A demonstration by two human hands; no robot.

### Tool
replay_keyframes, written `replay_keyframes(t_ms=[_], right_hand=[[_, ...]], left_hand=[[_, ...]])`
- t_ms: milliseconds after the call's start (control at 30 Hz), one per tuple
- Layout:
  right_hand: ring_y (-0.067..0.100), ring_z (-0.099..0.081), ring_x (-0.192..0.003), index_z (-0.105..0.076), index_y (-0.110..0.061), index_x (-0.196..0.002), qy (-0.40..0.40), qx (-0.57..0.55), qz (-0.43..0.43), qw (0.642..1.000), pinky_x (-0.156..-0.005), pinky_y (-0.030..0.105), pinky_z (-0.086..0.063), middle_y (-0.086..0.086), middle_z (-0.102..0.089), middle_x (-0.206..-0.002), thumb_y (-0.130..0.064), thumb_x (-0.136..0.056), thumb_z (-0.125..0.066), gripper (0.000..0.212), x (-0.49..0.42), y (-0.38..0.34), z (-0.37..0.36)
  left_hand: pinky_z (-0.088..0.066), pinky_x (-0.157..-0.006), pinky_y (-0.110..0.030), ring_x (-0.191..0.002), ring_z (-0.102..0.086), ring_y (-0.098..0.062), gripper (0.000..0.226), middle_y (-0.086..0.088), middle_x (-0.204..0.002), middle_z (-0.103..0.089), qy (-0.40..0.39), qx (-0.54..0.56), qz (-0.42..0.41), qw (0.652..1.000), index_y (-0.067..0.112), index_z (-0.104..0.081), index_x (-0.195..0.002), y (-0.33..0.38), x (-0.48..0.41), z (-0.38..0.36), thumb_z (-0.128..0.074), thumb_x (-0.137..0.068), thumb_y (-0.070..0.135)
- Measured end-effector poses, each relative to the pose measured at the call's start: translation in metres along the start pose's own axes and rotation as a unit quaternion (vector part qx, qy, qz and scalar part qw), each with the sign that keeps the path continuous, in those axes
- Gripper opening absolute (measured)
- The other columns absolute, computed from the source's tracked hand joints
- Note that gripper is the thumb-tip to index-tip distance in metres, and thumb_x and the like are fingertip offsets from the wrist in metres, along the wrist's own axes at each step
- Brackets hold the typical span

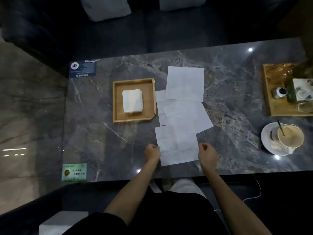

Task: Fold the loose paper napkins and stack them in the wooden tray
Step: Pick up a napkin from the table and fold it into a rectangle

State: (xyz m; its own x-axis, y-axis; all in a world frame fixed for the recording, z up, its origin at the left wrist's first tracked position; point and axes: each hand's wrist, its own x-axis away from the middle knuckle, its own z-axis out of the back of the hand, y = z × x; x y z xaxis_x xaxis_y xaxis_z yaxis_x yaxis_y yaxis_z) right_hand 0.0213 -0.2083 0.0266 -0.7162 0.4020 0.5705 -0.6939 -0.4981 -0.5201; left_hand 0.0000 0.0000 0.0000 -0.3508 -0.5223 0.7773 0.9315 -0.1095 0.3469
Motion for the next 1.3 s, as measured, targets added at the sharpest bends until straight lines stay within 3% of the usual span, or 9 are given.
replay_keyframes(t_ms=[100,233,500,633,833,933,1033,1167,1300], right_hand=[[0.026,-0.064,-0.096,-0.067,-0.010,-0.110,0.004,0.032,-0.012,0.999,-0.087,0.042,-0.053,0.009,-0.071,-0.107,-0.024,-0.097,-0.055,0.023,-0.017,-0.001,-0.008],[0.030,-0.065,-0.102,-0.062,-0.008,-0.118,-0.058,0.064,-0.046,0.995,-0.090,0.044,-0.053,0.012,-0.069,-0.113,-0.029,-0.095,-0.058,0.032,-0.029,0.005,-0.024],[0.033,-0.063,-0.100,-0.065,-0.009,-0.104,-0.076,0.131,-0.024,0.988,-0.076,0.034,-0.047,0.016,-0.065,-0.110,-0.019,-0.095,-0.056,0.017,-0.037,0.016,-0.033],[0.034,-0.062,-0.096,-0.064,-0.007,-0.097,-0.080,0.156,-0.005,0.984,-0.080,0.039,-0.051,0.018,-0.064,-0.106,-0.017,-0.092,-0.053,0.015,-0.037,0.020,-0.033],[0.021,-0.055,-0.072,-0.049,-0.011,-0.083,-0.071,0.044,0.006,0.996,-0.059,0.032,-0.039,0.008,-0.058,-0.083,-0.015,-0.091,-0.055,0.010,-0.027,0.003,-0.016],[0.022,-0.057,-0.079,-0.052,-0.011,-0.092,-0.097,0.035,-0.004,0.995,-0.068,0.033,-0.042,0.010,-0.062,-0.093,-0.016,-0.094,-0.053,0.006,-0.032,0.006,-0.017],[0.027,-0.061,-0.095,-0.057,-0.005,-0.112,-0.107,0.059,-0.001,0.992,-0.078,0.034,-0.047,0.010,-0.063,-0.106,-0.029,-0.093,-0.060,0.031,-0.034,0.004,-0.024],[0.029,-0.065,-0.085,-0.059,-0.008,-0.094,-0.111,0.125,-0.008,0.986,-0.075,0.037,-0.053,0.009,-0.066,-0.093,-0.037,-0.088,-0.064,0.029,-0.027,0.000,-0.042],[0.031,-0.065,-0.102,-0.062,-0.008,-0.106,-0.089,0.207,-0.027,0.974,-0.080,0.033,-0.048,0.011,-0.066,-0.105,-0.028,-0.090,-0.063,0.025,-0.018,0.005,-0.054]], left_hand=[[-0.050,-0.086,-0.036,-0.100,-0.062,-0.031,0.021,-0.010,-0.106,-0.065,0.009,0.002,0.016,1.000,0.006,-0.060,-0.104,0.001,0.002,-0.015,-0.061,-0.091,0.022],[-0.051,-0.085,-0.036,-0.101,-0.062,-0.031,0.028,-0.012,-0.108,-0.064,-0.002,0.029,0.033,0.999,0.003,-0.058,-0.108,-0.002,0.002,-0.028,-0.064,-0.090,0.023],[-0.052,-0.076,-0.032,-0.090,-0.068,-0.032,0.017,-0.015,-0.092,-0.073,0.003,0.047,0.040,0.998,0.014,-0.060,-0.068,-0.007,-0.010,-0.036,-0.071,-0.081,0.017],[-0.040,-0.062,-0.027,-0.072,-0.052,-0.019,0.022,-0.003,-0.074,-0.057,-0.036,0.031,-0.024,0.999,0.015,-0.050,-0.066,0.003,0.001,-0.023,-0.064,-0.081,0.008],[-0.027,-0.057,-0.028,-0.061,-0.032,-0.011,0.031,0.002,-0.067,-0.035,-0.076,0.085,-0.134,0.984,0.015,-0.034,-0.068,0.016,0.021,0.007,-0.059,-0.082,0.002],[-0.027,-0.058,-0.029,-0.063,-0.033,-0.011,0.031,0.001,-0.068,-0.035,-0.105,0.109,-0.141,0.978,0.016,-0.034,-0.068,0.023,0.024,0.018,-0.057,-0.084,0.003],[-0.026,-0.056,-0.028,-0.062,-0.032,-0.011,0.035,0.002,-0.065,-0.034,-0.112,0.123,-0.122,0.979,0.019,-0.032,-0.065,0.027,0.023,0.022,-0.056,-0.084,0.003],[-0.024,-0.055,-0.029,-0.060,-0.028,-0.011,0.037,0.003,-0.064,-0.030,-0.125,0.117,-0.099,0.980,0.020,-0.030,-0.064,0.025,0.018,0.019,-0.056,-0.083,0.003],[-0.022,-0.054,-0.028,-0.060,-0.025,-0.011,0.036,0.004,-0.064,-0.028,-0.143,0.090,-0.104,0.980,0.020,-0.029,-0.065,0.020,0.017,0.019,-0.055,-0.085,0.003]])
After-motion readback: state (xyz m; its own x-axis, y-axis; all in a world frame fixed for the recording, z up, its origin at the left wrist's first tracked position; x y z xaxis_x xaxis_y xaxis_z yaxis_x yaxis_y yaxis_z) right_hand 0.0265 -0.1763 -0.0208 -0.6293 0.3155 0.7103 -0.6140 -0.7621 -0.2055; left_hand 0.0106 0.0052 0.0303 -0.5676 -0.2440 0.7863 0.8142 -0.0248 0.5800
